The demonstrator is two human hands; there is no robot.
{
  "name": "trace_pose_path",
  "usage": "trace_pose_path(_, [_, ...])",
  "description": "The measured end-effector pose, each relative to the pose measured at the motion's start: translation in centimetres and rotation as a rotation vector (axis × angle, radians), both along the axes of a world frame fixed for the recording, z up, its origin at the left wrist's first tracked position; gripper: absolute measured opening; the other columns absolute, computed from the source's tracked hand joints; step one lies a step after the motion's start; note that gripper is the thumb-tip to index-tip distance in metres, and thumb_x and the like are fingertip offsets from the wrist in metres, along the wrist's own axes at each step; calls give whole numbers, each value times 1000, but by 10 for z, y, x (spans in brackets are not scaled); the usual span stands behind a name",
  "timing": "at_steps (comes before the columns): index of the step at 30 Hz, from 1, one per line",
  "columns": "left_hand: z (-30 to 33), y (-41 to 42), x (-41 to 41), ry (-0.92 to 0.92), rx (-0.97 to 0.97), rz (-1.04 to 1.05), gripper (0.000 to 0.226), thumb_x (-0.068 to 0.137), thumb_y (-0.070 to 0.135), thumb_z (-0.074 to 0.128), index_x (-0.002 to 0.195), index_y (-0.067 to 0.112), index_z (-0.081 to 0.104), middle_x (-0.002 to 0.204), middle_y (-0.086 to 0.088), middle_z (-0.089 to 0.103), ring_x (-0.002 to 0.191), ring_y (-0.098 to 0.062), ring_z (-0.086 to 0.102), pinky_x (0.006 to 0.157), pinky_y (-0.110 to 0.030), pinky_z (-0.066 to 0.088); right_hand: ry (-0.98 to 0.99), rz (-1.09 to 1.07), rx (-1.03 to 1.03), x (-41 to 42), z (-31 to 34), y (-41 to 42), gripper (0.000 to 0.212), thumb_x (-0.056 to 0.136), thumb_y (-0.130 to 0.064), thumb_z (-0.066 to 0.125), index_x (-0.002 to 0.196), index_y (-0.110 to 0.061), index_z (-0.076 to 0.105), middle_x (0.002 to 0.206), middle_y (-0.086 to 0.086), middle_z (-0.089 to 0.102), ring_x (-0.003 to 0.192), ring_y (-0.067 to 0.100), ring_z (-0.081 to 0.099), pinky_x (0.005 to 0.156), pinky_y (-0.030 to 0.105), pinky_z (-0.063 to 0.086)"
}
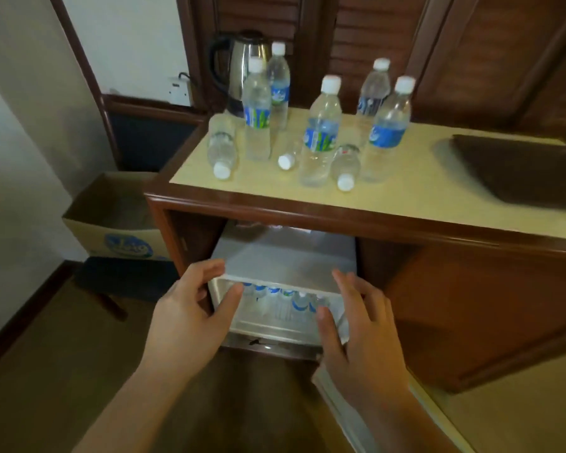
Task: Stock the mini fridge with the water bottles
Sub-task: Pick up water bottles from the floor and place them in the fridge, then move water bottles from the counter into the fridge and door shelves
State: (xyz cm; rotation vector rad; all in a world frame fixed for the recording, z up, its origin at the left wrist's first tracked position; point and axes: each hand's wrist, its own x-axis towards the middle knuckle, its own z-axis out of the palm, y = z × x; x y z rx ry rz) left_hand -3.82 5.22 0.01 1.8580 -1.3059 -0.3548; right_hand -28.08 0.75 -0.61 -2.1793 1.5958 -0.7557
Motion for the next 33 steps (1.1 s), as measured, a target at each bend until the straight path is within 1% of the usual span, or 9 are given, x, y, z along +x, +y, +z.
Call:
trace_pose_path(4, [81,-15,-15,10,-30,-23,50,89,46,72,136,40,53,123,25,58,110,4,55,86,-13,41,-60,-49,-108,-30,73,-23,57,103,-55,40,156,-34,33,149,-6,42,138,13,39,112,43,44])
trace_pose_path(8, [133,-42,-19,-15,-58,-21,49,90,43,72,136,37,55,111,33,55,96,15,53,81,-11,41,-76,-52,-128,-47,120,-63,61,99,-51,47,156,-39,28,145,-9,43,131,8,40,106,34,47])
trace_pose_path(12, [153,-76,-15,-39,-74,19,48,91,45,72,135,36,57,121,23,61,92,8,57,73,-10,42,-61,-9,-184,-38,142,-101,62,99,-50,52,155,-38,28,144,-5,45,130,13,44,100,39,54])
trace_pose_path(16, [156,-106,-2,-65,-44,37,47,90,46,73,133,37,57,129,17,64,92,6,59,82,-21,46,-59,36,-270,-5,166,-137,61,97,-43,60,153,-30,38,139,-1,51,123,17,49,98,38,53])
trace_pose_path(19, [151,-130,22,-156,15,48,48,90,50,71,133,37,56,134,11,63,114,-5,59,92,-31,51,-53,107,-336,39,188,-162,61,97,-37,62,153,-23,42,134,3,53,121,21,51,95,37,53])
trace_pose_path(22, [141,-158,48,-271,221,49,56,88,52,71,139,42,49,143,0,53,132,-25,47,103,-42,46,-12,205,-374,93,207,-188,61,97,-34,61,154,-23,40,134,5,50,121,25,50,93,41,53])
trace_pose_path(25, [127,-182,72,-312,370,-2,69,85,58,71,145,48,39,151,-2,40,137,-29,39,109,-45,42,60,262,-406,145,223,-222,63,98,-30,60,156,-28,36,140,4,47,125,23,47,94,37,51])
trace_pose_path(30, [100,-216,91,-293,352,-36,71,80,69,71,139,42,42,127,-2,48,117,-22,50,93,-38,52,166,156,-223,210,224,-298,69,98,-34,58,160,-33,28,144,8,45,125,32,46,98,44,48])
trace_pose_path(33, [91,-231,95,-219,335,-6,63,85,63,70,132,35,39,114,-3,47,104,-21,54,87,-35,55,186,67,-92,226,208,-328,50,100,-38,57,148,-29,49,137,13,50,121,37,51,93,41,46])
